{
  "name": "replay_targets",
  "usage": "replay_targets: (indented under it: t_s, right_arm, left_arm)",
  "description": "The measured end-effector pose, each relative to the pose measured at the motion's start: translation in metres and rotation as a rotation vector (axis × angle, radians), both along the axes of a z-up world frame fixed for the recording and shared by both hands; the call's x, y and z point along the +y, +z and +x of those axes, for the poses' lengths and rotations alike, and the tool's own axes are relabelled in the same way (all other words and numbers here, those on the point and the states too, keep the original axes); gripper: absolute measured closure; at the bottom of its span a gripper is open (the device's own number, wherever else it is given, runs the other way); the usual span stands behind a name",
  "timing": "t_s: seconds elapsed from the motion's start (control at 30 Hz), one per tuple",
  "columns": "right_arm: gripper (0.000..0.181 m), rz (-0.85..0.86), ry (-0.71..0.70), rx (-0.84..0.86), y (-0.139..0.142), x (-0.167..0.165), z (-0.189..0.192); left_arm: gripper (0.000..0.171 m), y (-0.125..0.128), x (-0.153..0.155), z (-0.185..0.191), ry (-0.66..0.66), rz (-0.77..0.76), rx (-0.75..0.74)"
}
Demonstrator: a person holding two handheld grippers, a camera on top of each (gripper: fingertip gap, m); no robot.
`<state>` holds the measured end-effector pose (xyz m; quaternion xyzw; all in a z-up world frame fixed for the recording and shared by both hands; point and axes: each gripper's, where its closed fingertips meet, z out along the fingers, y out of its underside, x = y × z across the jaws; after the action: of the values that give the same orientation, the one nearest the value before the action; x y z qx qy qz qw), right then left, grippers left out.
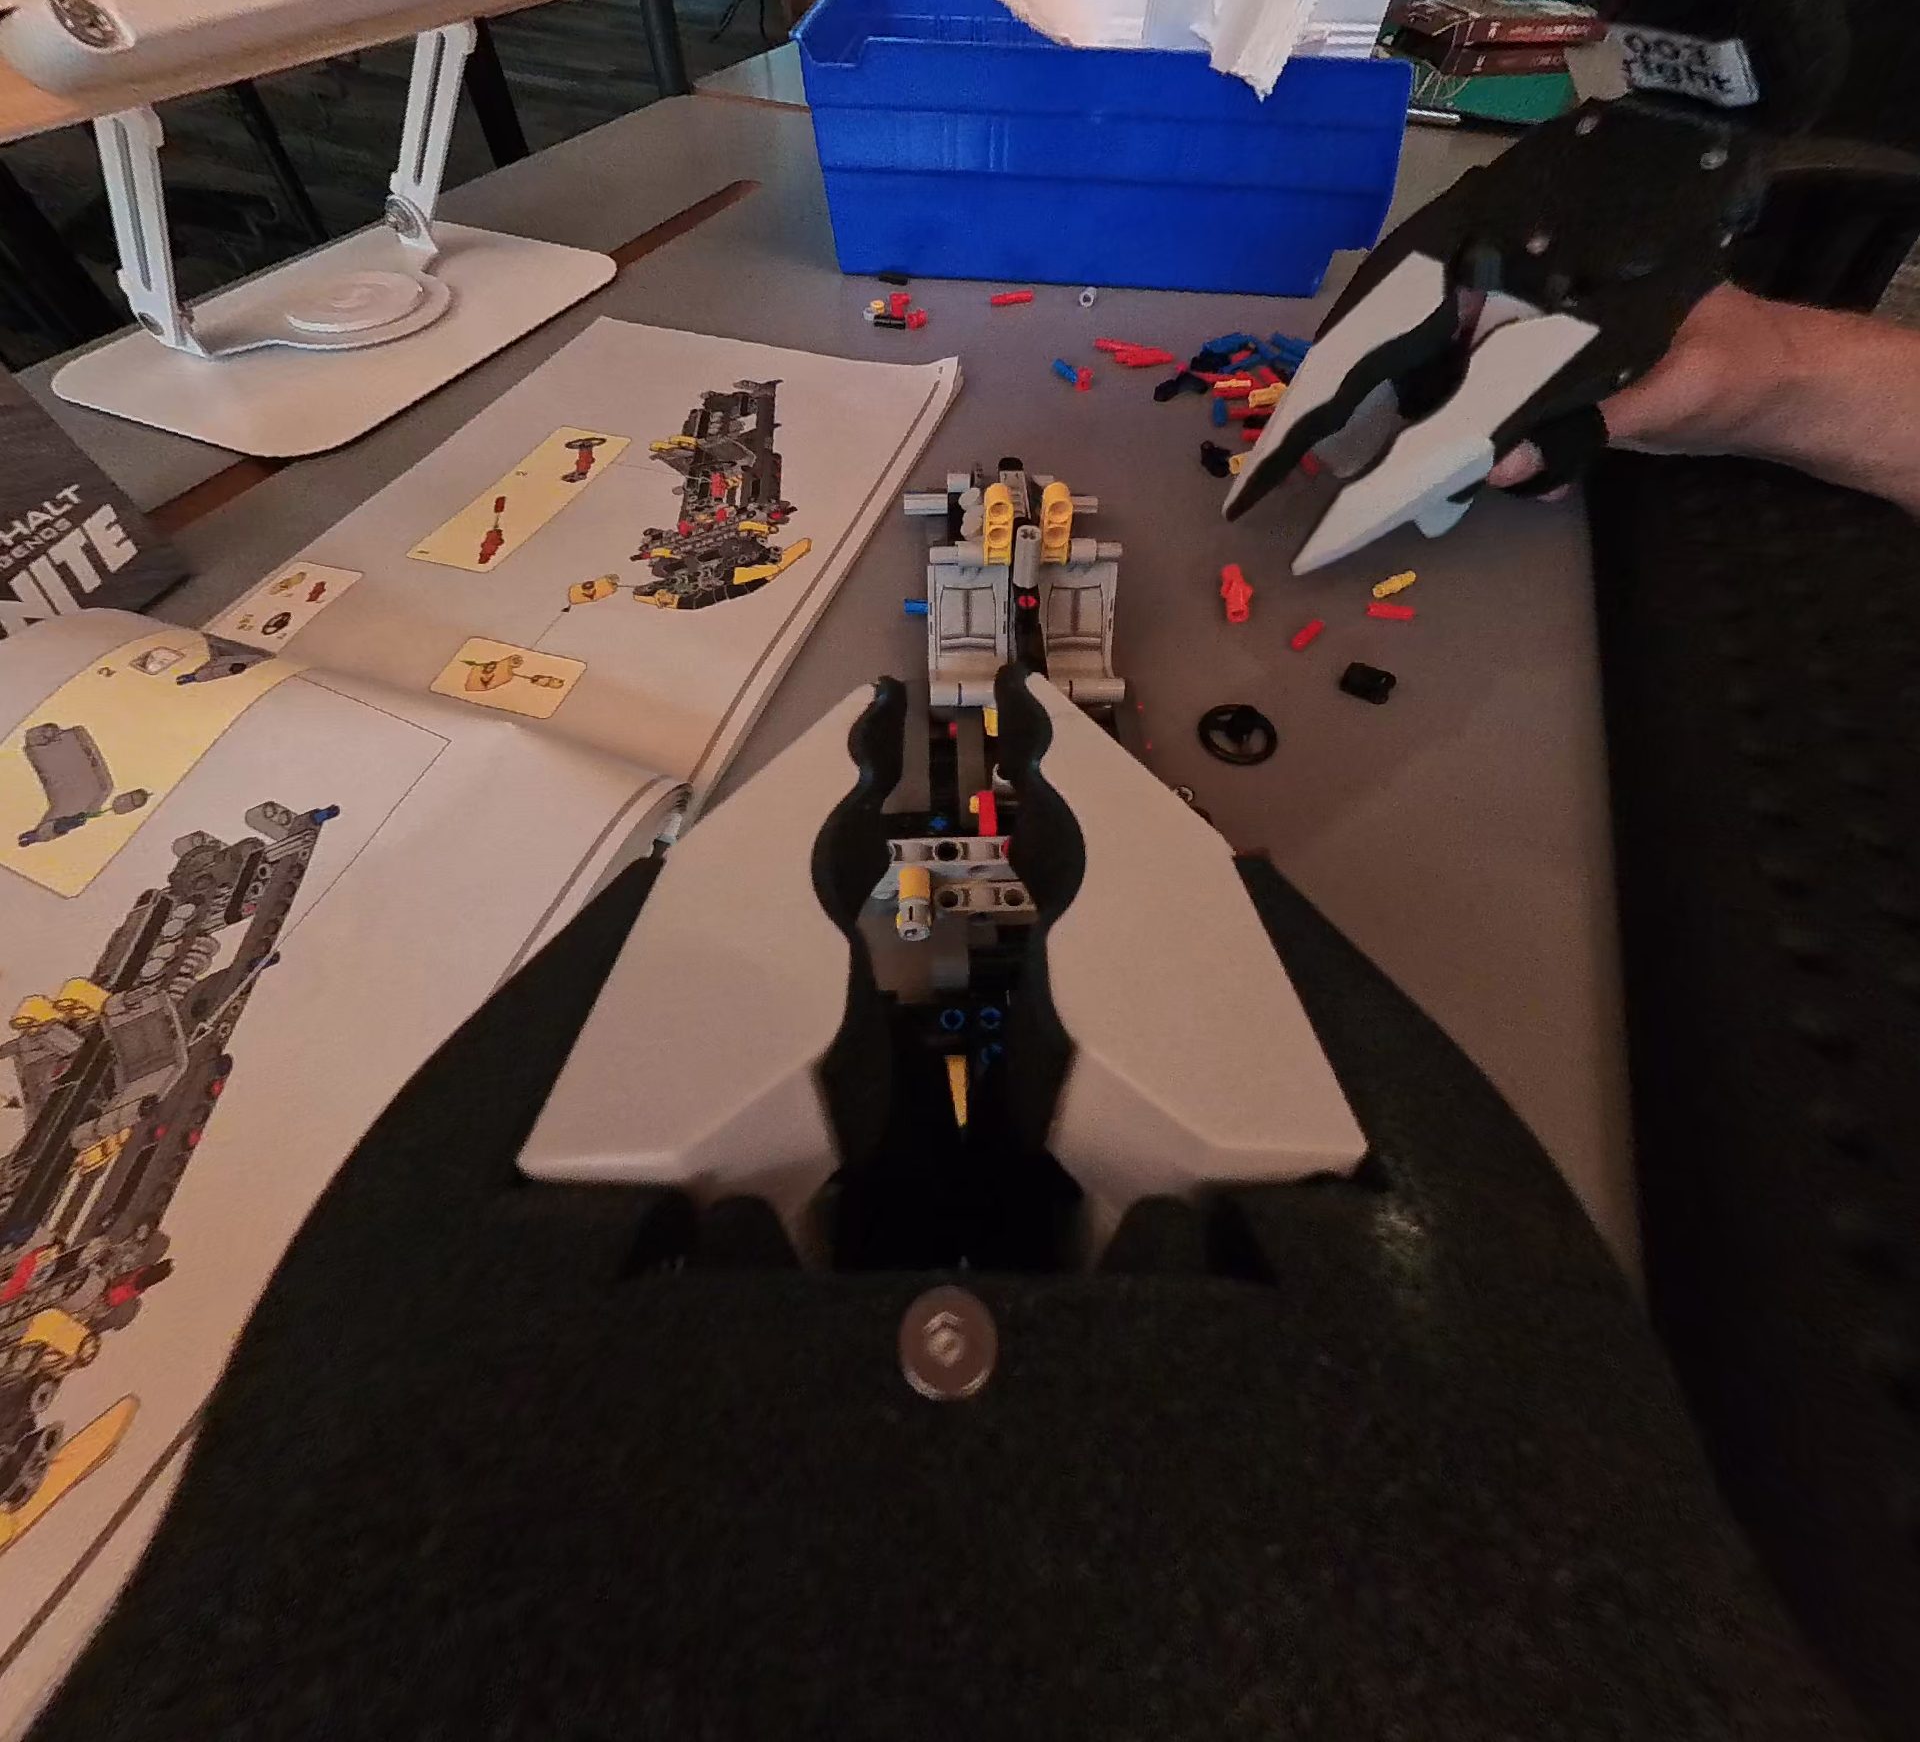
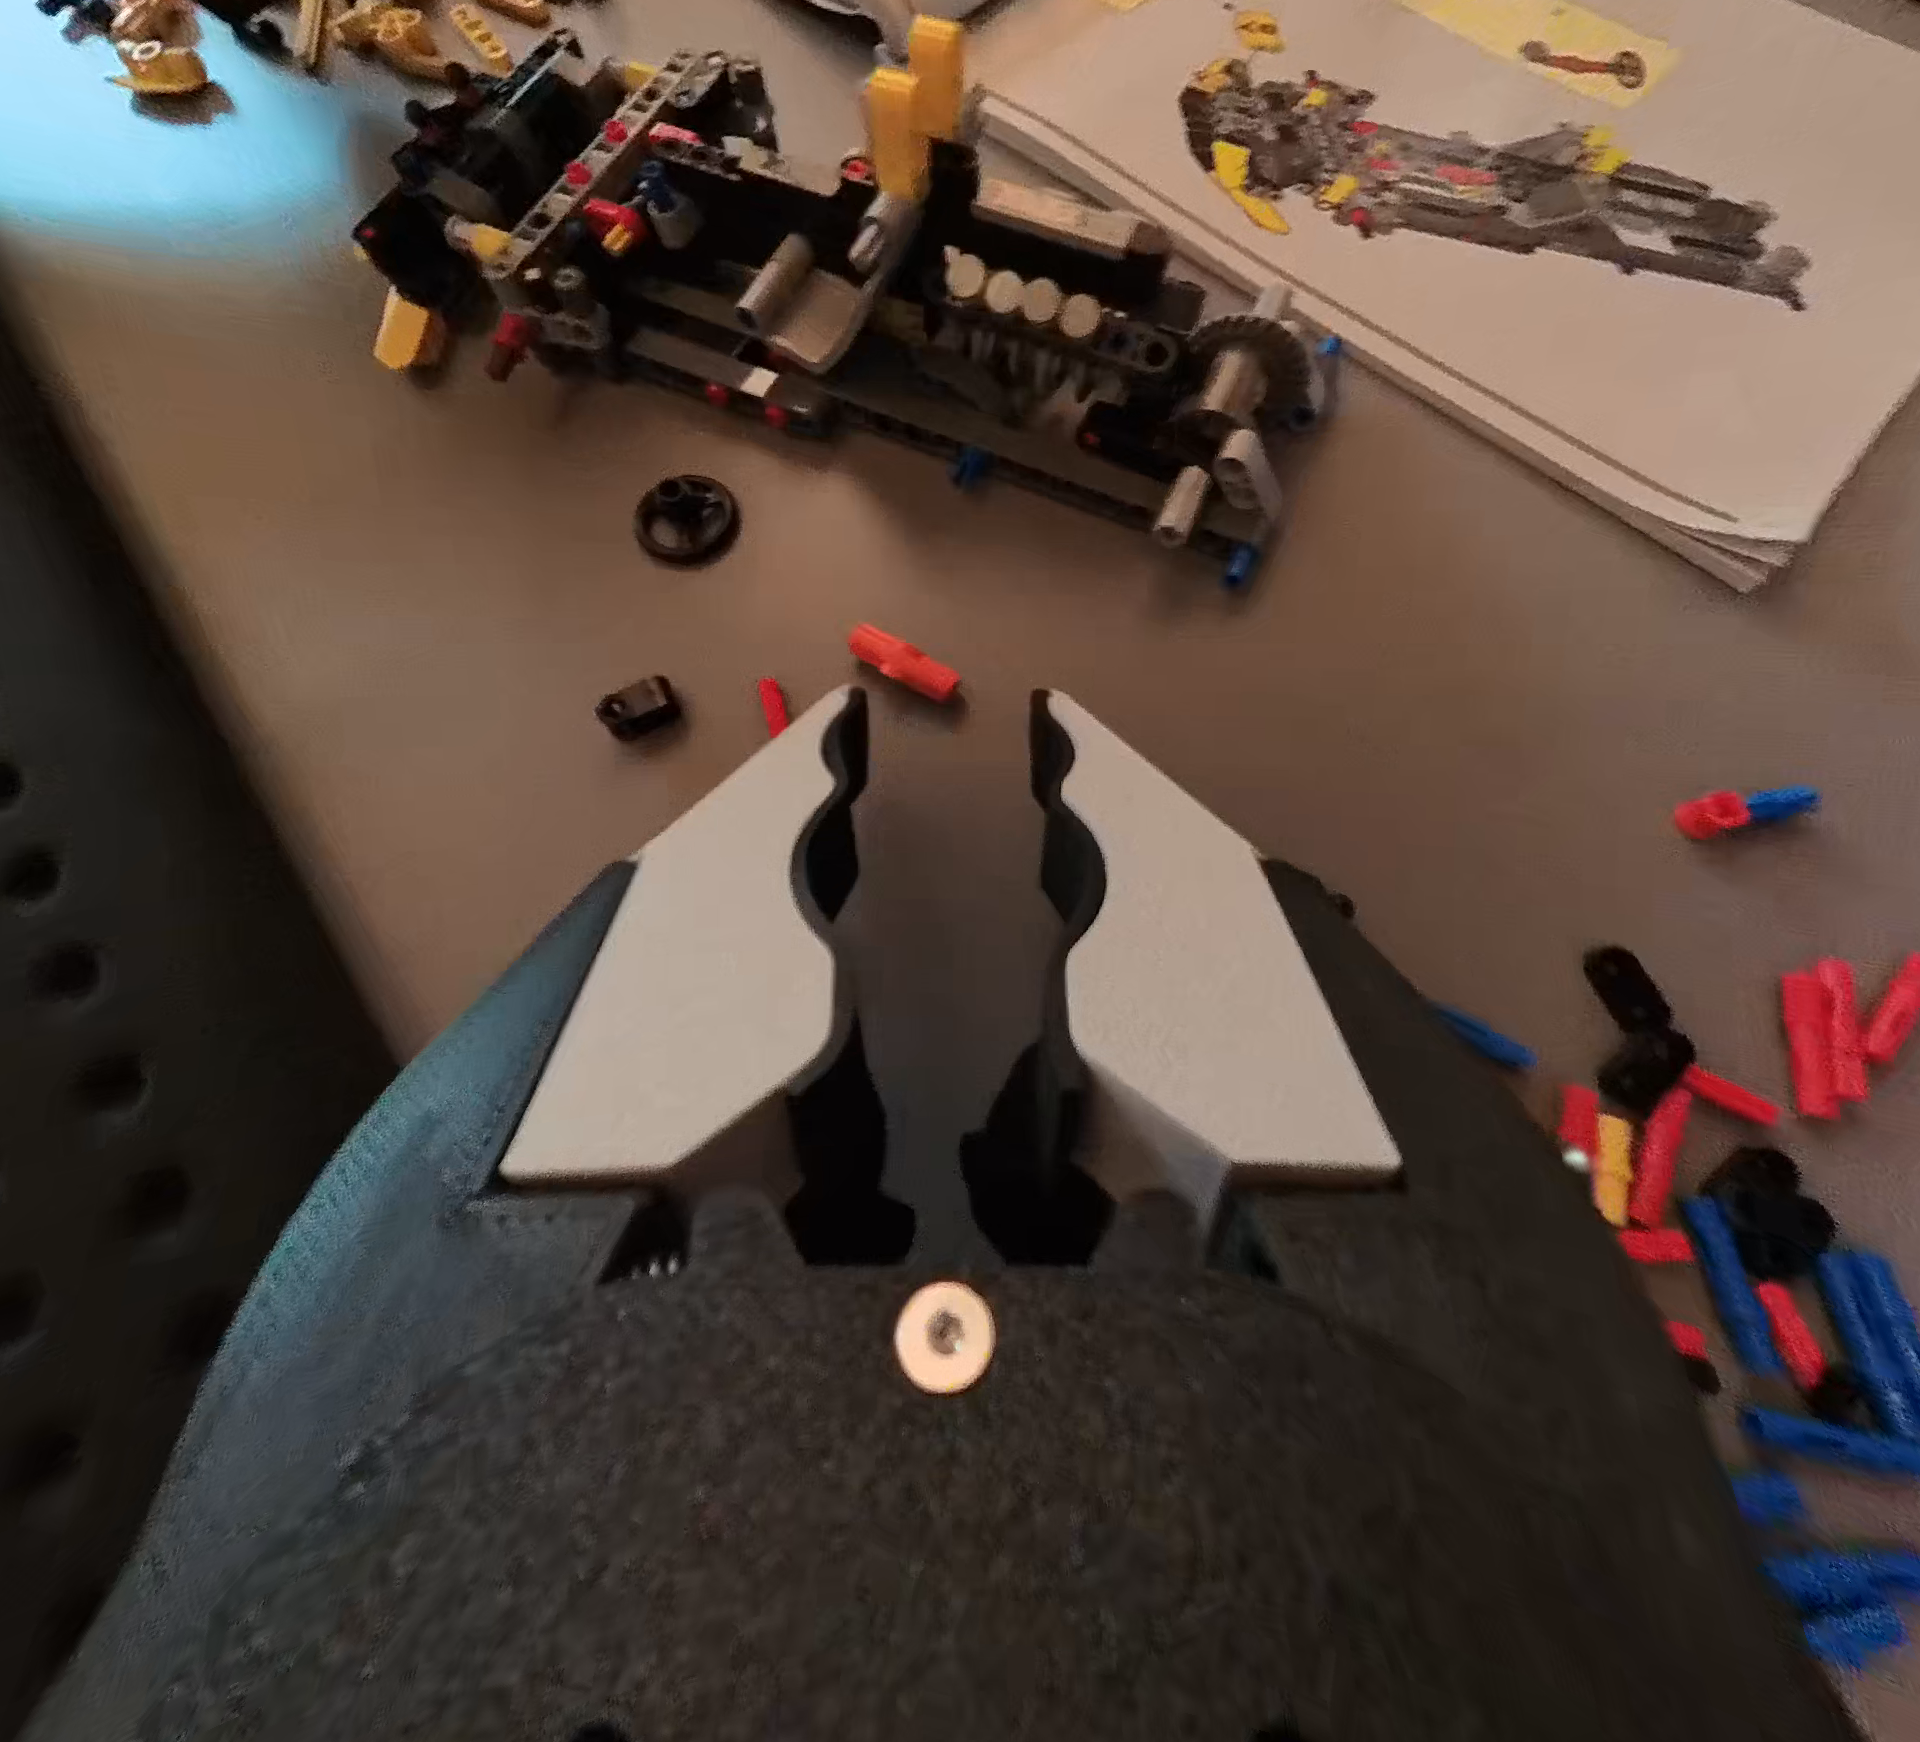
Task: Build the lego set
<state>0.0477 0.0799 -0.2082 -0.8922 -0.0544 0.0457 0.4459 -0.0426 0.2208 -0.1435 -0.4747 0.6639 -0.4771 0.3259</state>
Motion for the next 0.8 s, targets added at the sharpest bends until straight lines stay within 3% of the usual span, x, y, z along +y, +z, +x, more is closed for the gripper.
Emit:
replay_targets:
  t_s: [0.27,0.5,0.7,0.8]
  right_arm:
    - [0.151,-0.086,0.046,-0.081,-0.013,0.013,-0.007]
    - [0.171,-0.08,0.098,-0.1,-0.014,0.013,-0.014]
    - [0.173,-0.031,0.165,-0.311,-0.011,0.015,-0.015]
    - [0.173,0.129,0.233,-0.449,0.018,0.025,-0.027]
  left_arm:
    - [0.157,0.003,-0.002,-0.001,-0.003,0.007,-0.012]
    - [0.157,0.004,-0.008,-0.002,-0.02,0.013,-0.007]
    - [0.157,0.002,-0.041,-0.007,-0.123,-0.102,0.092]
    - [0.154,0.005,-0.063,-0.008,-0.184,-0.152,0.098]
